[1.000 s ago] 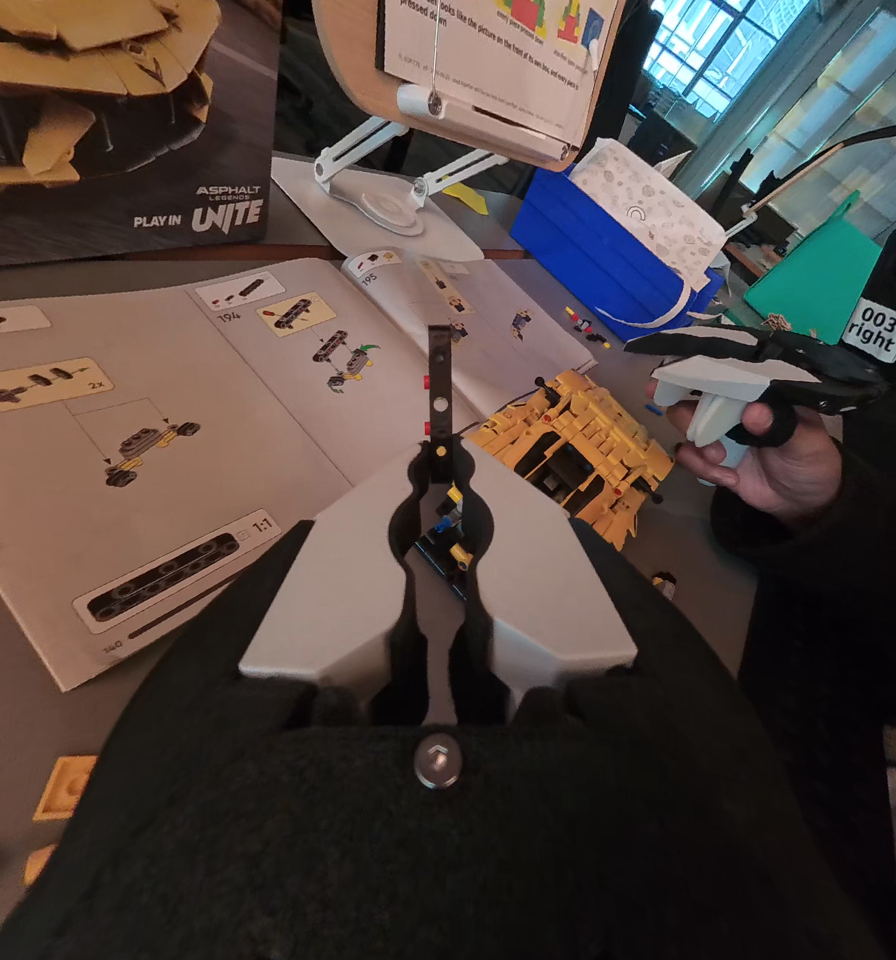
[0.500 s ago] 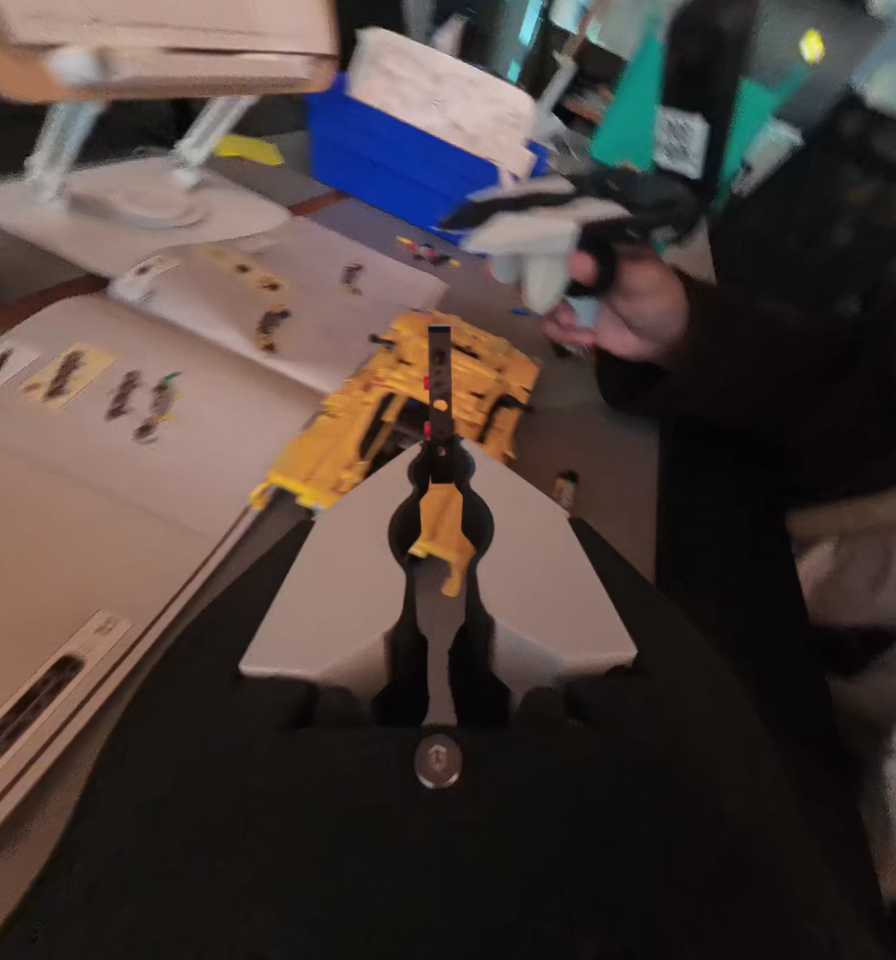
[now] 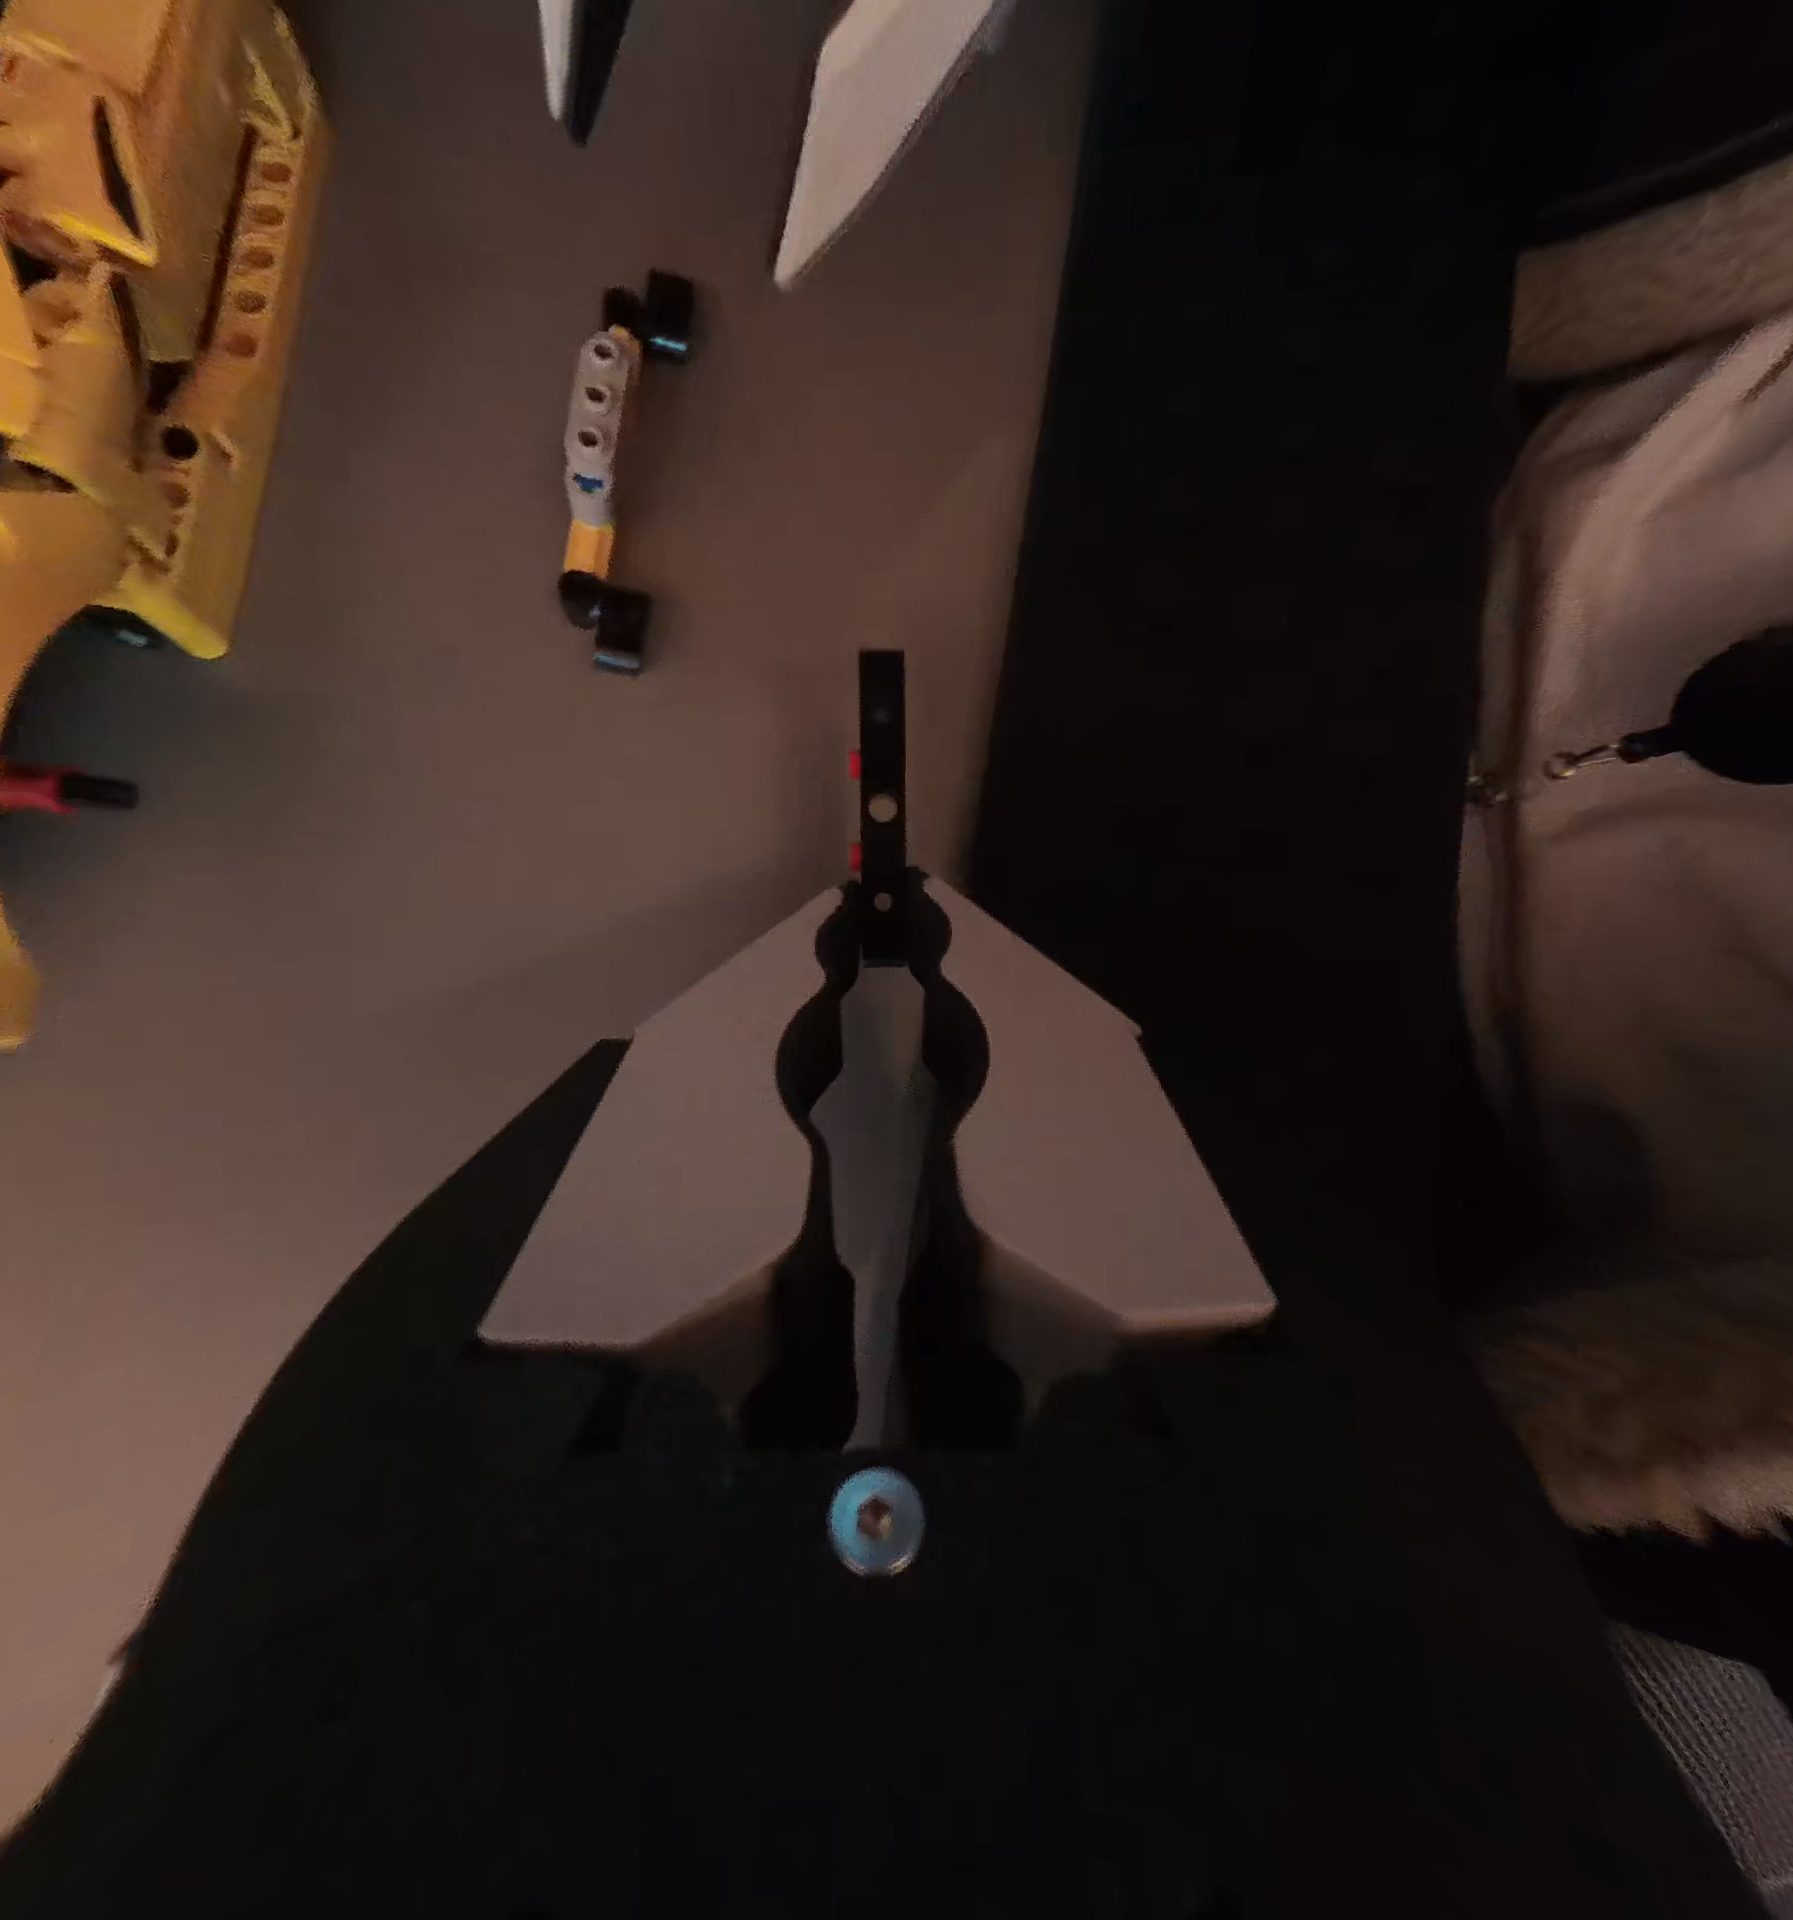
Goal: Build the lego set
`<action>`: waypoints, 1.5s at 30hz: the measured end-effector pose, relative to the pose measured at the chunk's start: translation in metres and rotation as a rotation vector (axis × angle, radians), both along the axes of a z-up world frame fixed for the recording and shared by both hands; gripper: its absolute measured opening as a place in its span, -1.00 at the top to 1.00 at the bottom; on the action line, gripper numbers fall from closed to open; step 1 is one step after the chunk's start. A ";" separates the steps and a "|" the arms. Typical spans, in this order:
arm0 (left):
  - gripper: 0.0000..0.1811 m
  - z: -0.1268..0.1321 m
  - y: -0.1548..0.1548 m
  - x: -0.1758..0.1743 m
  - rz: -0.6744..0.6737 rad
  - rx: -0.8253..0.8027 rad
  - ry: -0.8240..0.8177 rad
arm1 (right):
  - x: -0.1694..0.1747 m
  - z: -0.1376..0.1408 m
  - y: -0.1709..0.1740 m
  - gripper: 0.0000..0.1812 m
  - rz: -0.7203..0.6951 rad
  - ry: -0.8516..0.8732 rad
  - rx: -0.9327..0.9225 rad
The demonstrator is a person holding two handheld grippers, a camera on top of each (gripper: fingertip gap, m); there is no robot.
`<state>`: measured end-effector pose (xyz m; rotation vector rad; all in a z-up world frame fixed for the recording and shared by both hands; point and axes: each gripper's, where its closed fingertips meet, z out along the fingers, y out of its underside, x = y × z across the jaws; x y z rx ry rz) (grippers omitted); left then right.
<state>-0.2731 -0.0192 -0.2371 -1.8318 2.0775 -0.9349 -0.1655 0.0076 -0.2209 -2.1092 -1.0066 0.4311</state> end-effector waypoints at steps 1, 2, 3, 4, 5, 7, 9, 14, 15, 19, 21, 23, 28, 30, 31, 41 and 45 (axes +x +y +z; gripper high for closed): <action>0.92 -0.002 -0.002 0.003 -0.005 0.009 0.006 | 0.000 -0.003 0.001 0.63 -0.003 -0.017 0.003; 0.92 -0.004 -0.004 0.005 -0.007 0.017 0.014 | 0.002 -0.007 0.002 0.64 -0.009 -0.033 0.008; 0.92 -0.005 -0.006 0.008 -0.006 0.023 0.015 | 0.002 -0.010 0.003 0.64 -0.010 -0.049 0.007; 0.92 -0.005 -0.008 0.011 -0.006 0.024 0.012 | 0.002 -0.013 0.001 0.64 -0.003 -0.059 0.002; 0.92 -0.005 -0.010 0.013 -0.002 0.026 0.011 | 0.002 -0.015 0.001 0.65 0.001 -0.061 0.000; 0.92 -0.006 -0.009 0.017 0.022 0.038 0.007 | 0.002 -0.017 0.002 0.66 -0.009 -0.060 0.007; 0.88 -0.005 -0.009 0.020 0.039 0.038 -0.002 | 0.003 -0.018 0.003 0.66 -0.013 -0.061 0.015; 0.82 -0.003 -0.010 0.023 0.063 0.037 -0.026 | 0.007 -0.023 0.006 0.67 -0.031 -0.070 0.020; 0.81 -0.003 -0.010 0.023 0.068 0.036 -0.029 | 0.006 -0.024 0.006 0.68 -0.033 -0.064 0.015; 0.76 -0.002 -0.007 0.021 0.081 0.039 -0.040 | 0.006 -0.024 0.005 0.79 -0.032 -0.042 -0.005; 0.75 -0.001 -0.008 0.019 0.077 0.040 -0.055 | 0.008 -0.025 0.007 0.89 -0.040 -0.051 0.004; 0.74 0.001 -0.006 0.018 0.079 0.043 -0.065 | 0.008 -0.025 0.007 0.90 -0.036 -0.056 0.005; 0.70 0.005 -0.003 0.014 0.096 0.041 -0.085 | 0.007 -0.024 0.006 0.91 -0.020 -0.045 -0.039; 0.69 0.009 -0.001 0.013 0.103 0.038 -0.104 | 0.006 -0.023 0.005 0.91 -0.015 -0.020 -0.062; 0.69 0.011 0.000 0.014 0.110 0.036 -0.117 | 0.006 -0.022 0.005 0.92 -0.015 -0.013 -0.061; 0.63 0.033 0.005 0.019 0.163 -0.025 -0.243 | -0.002 0.004 0.007 0.92 -0.001 0.112 -0.003; 0.63 0.059 0.024 0.033 0.309 -0.086 -0.400 | -0.009 0.032 0.008 0.93 0.002 0.244 0.058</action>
